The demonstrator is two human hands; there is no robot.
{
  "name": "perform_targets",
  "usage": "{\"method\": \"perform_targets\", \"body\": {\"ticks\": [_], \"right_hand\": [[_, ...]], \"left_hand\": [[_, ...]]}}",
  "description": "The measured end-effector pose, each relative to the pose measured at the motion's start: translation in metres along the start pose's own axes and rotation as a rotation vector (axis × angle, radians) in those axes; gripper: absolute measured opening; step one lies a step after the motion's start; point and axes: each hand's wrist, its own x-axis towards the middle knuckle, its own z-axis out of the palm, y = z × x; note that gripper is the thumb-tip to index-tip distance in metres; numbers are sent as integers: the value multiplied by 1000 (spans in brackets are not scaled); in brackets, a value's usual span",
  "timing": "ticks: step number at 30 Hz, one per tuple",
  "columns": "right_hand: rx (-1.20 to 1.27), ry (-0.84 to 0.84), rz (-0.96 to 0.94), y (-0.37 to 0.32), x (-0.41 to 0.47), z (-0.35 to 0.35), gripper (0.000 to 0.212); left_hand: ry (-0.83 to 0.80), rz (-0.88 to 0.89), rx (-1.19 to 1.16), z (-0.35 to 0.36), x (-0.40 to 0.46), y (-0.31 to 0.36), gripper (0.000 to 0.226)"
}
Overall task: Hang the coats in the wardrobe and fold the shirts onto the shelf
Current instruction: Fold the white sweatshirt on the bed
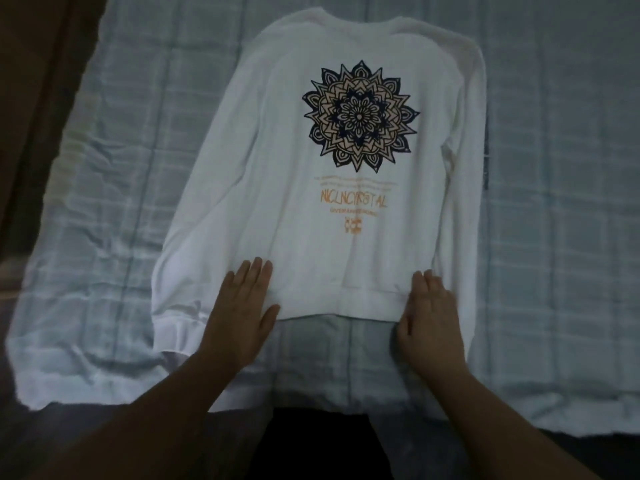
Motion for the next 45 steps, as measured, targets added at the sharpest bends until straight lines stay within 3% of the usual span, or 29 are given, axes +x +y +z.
{"method": "perform_targets", "body": {"ticks": [3,7,12,19,25,30,33,45], "right_hand": [[-210,-177,-87,7,-9,-7,92],[-353,-192,-72,21,-4,-6,88],[-232,-220,30,23,4,-9,75],[-224,-76,-66,61,-14,-35,74],[-313,-198,-21,78,-31,-25,77],[-169,-178,-19,79,-37,-20,94],[-114,-136,-1,78,-43,-46,100],[70,73,333,154,-2,-200,85]], "left_hand": [[-65,95,69,2,-13,-10,82],[-62,175,91,-7,-8,-23,85],[-43,137,127,-10,-5,-19,95],[30,174,224,-35,-16,-14,99],[-97,196,280,-17,-21,-6,98],[-194,124,258,-9,-23,-5,102],[-277,89,260,-26,-24,10,100],[-49,264,-56,-95,76,158,66]]}}
